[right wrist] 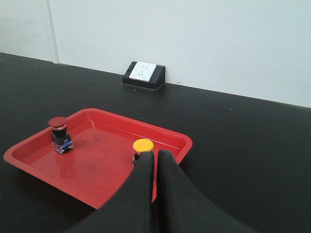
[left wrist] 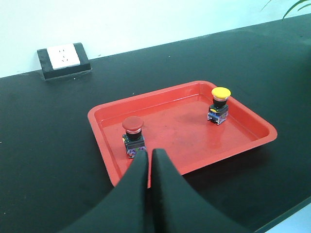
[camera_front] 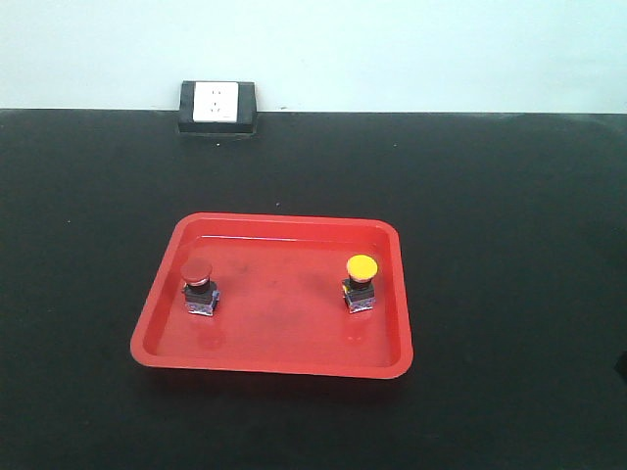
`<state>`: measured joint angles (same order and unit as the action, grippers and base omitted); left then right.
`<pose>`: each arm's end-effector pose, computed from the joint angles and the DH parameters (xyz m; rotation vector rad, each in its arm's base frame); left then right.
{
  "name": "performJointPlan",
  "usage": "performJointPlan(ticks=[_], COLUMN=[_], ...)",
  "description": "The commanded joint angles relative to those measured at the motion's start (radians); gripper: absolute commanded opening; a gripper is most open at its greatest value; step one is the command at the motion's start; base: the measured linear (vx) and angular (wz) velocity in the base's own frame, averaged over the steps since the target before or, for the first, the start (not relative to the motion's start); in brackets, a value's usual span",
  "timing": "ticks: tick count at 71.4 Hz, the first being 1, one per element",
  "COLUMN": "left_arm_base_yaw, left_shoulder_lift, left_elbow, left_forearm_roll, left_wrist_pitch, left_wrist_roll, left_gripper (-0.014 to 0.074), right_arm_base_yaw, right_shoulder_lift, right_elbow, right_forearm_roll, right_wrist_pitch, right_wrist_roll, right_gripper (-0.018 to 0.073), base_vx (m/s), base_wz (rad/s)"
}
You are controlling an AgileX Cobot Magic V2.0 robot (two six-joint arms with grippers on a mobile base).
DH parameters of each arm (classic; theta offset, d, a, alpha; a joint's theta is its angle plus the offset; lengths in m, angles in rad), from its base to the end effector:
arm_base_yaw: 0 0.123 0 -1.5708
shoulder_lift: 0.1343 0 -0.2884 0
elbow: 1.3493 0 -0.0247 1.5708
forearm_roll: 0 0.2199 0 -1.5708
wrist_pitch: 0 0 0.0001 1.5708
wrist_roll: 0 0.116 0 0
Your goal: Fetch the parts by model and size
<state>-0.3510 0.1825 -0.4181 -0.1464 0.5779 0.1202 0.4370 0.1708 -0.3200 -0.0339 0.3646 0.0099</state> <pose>0.0331 -0.0220 0.2773 0.3732 1.7936 -0.3221 0.0440 0.0190 0.2702 -0.3795 1.6651 0.2995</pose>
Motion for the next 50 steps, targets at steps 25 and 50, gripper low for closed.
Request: performJointPlan(ticks=[25,50], left_arm_base_yaw=[0.118,0.302], left_shoulder_lift=[-0.088,-0.209], left_elbow=[0.111,0.374], left_forearm_roll=[0.064,0.097], left_wrist_pitch=[-0.204,-0.578], left_wrist_roll=[-0.007,-0.062], left_gripper=[-0.0008,-0.0008], right_arm_base_yaw=[-0.002,-0.002], right_shoulder_lift=[0.009,0.009], right_elbow=[-0.028,-0.028], right_forearm_roll=[-0.002,-0.002], right_wrist_pitch=[-0.073,-0.073], right_wrist_roll=[-0.004,-0.004], right_gripper=[-0.0010,-0.0010], base_vx=[0.00,0.00], base_wz=[0.00,0.00])
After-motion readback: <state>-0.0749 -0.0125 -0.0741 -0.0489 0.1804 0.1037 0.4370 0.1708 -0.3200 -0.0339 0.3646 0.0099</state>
